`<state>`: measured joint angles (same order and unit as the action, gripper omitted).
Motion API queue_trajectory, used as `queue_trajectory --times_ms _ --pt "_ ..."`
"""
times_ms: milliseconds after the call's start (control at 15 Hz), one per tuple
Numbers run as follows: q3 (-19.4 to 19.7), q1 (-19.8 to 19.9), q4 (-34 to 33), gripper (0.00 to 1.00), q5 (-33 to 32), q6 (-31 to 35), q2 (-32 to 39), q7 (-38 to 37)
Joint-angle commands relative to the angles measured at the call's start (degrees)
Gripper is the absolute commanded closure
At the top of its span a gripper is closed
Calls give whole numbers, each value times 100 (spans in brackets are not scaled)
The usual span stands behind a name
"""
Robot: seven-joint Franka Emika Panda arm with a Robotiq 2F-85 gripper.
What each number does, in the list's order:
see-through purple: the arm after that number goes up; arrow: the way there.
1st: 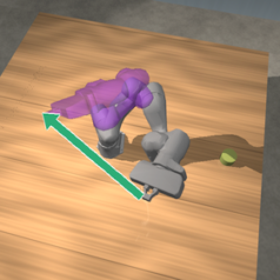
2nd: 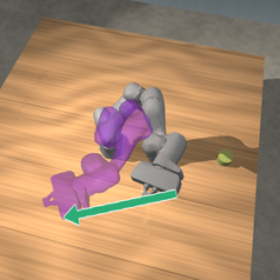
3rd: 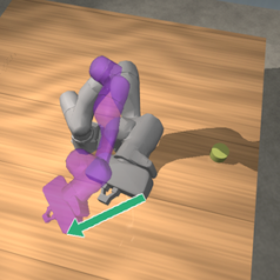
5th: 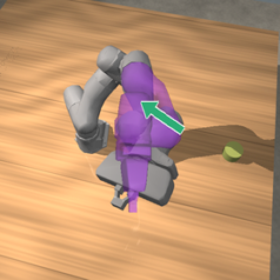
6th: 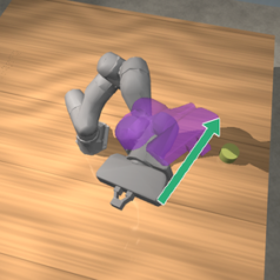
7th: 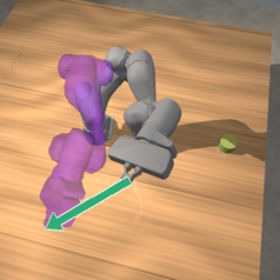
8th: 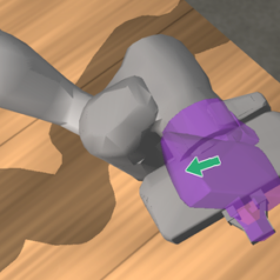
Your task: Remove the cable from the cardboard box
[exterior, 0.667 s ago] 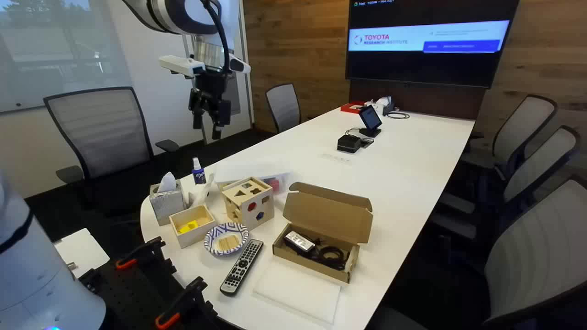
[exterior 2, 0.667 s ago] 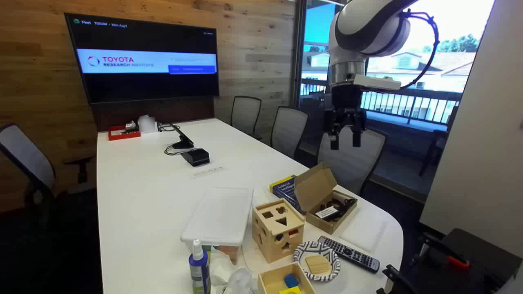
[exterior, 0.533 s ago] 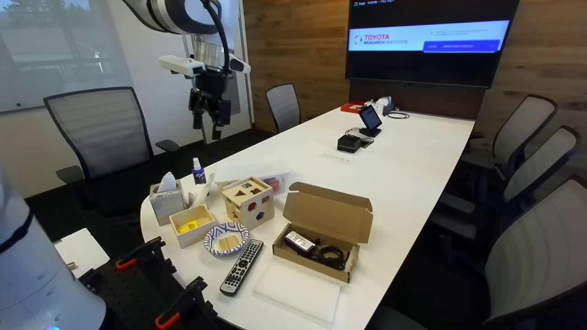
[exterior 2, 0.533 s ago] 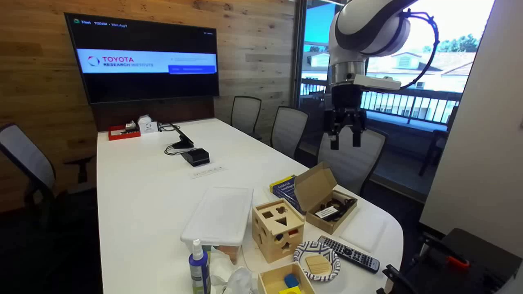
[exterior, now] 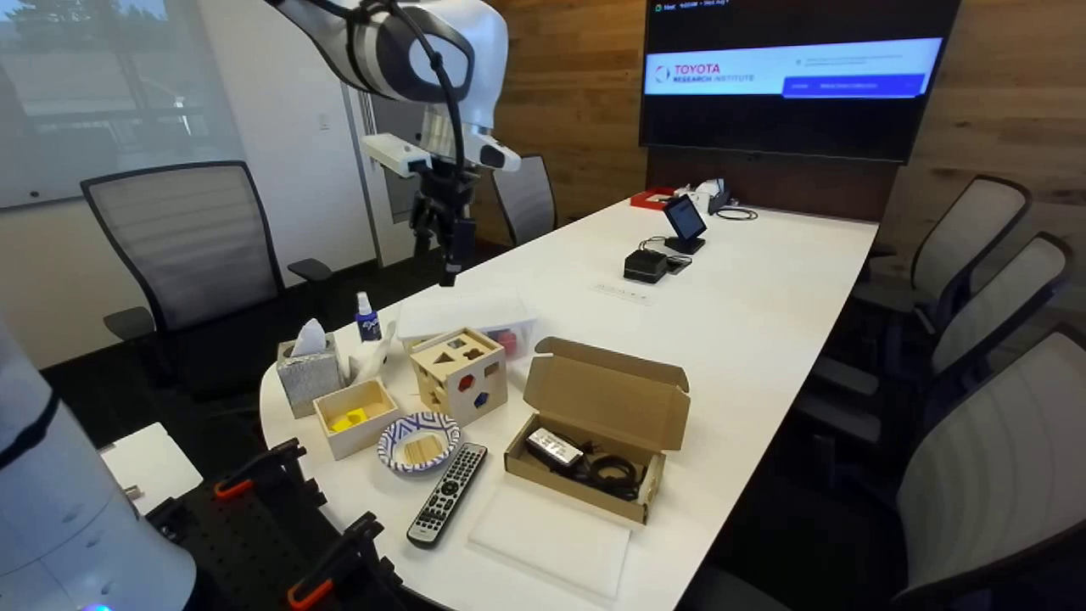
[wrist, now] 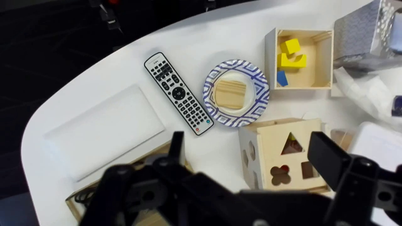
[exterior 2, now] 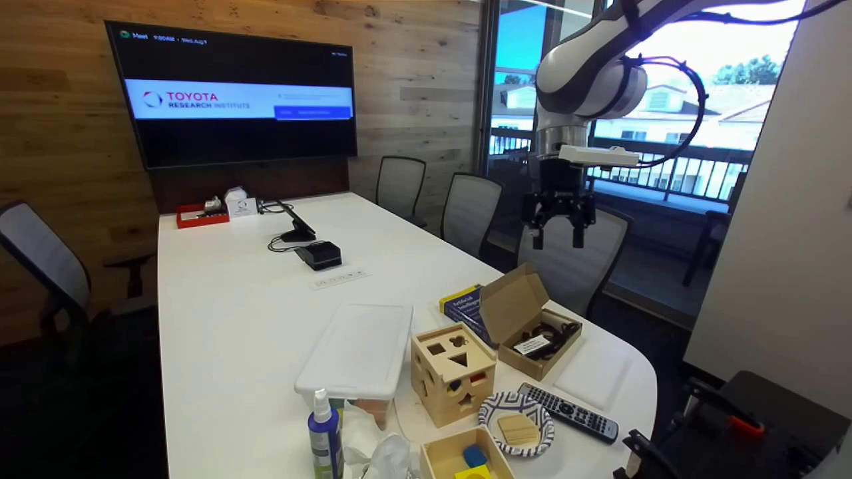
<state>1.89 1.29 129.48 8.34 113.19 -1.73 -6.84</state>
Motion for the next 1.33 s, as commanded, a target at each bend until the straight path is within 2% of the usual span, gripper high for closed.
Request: queue_trajectory --times_ms 0,400,800,1067,1267 --pt "204 226 -704 0 432 348 1099 -98" --pt "246 454 -973 0 1368 1473 2353 -421" --pt "366 356 -708 0 1677 2310 2876 -1803" --pt "526 287 -693 0 1763 2552 3196 -2806" --pt "531 340 -783 0 1913 2824 3516 -3200"
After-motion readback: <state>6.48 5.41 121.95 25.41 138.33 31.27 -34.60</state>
